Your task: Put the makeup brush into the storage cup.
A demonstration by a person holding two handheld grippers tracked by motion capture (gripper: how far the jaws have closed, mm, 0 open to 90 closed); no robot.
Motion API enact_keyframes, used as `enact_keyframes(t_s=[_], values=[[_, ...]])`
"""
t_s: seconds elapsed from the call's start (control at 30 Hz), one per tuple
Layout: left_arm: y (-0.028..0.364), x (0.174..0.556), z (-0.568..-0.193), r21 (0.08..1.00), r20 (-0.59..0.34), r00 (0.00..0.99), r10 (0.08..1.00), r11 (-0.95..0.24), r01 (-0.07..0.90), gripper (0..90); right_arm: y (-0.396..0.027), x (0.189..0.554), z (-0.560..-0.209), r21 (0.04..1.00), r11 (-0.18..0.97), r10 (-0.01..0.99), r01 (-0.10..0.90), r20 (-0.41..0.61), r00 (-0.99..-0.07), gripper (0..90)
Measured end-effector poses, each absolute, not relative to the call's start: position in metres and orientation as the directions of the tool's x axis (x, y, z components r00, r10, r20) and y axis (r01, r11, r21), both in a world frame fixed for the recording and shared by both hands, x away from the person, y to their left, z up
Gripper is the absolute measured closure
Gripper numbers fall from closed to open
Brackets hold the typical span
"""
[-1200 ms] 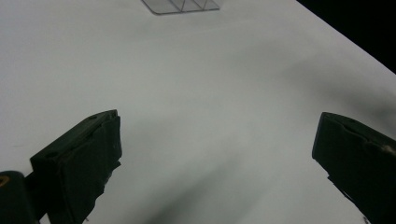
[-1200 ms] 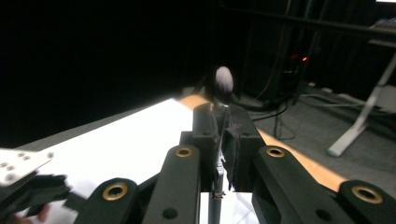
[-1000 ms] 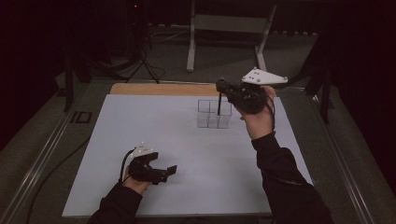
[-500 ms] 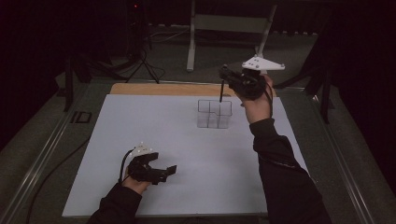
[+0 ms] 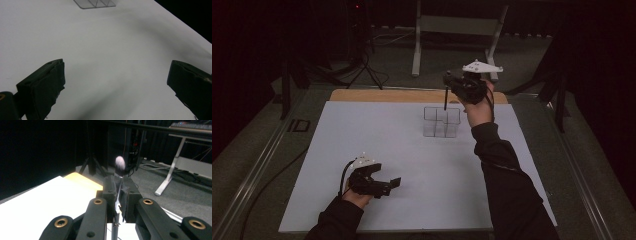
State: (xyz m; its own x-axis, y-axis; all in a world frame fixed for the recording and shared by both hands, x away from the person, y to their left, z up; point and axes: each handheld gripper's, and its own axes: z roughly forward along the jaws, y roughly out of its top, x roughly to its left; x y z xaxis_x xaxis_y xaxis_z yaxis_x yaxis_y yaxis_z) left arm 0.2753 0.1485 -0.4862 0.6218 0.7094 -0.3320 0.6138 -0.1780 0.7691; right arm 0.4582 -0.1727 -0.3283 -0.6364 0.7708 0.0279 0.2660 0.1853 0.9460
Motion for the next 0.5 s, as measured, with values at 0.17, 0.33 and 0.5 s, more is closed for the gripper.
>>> enact_keyframes(t_s=[0.17, 0.33, 0.5], values=[[0.150, 0.275, -0.486, 0.773, -0.326, 0.624, 0.710, -0.179, 0.609, 2.7, -0.169, 0.468, -0.346, 0.938, 0.179, 0.779, 0.297, 0.049, -0.625, 83.0], [0.152, 0.275, -0.485, 0.774, -0.324, 0.623, 0.712, -0.179, 0.607, 2.7, -0.168, 0.474, -0.361, 0.928, 0.173, 0.787, 0.330, 0.071, -0.613, 83.0], [0.152, 0.275, -0.485, 0.773, -0.327, 0.622, 0.712, -0.177, 0.609, 2.7, -0.165, 0.479, -0.380, 0.904, 0.196, 0.791, 0.381, 0.084, -0.606, 83.2]])
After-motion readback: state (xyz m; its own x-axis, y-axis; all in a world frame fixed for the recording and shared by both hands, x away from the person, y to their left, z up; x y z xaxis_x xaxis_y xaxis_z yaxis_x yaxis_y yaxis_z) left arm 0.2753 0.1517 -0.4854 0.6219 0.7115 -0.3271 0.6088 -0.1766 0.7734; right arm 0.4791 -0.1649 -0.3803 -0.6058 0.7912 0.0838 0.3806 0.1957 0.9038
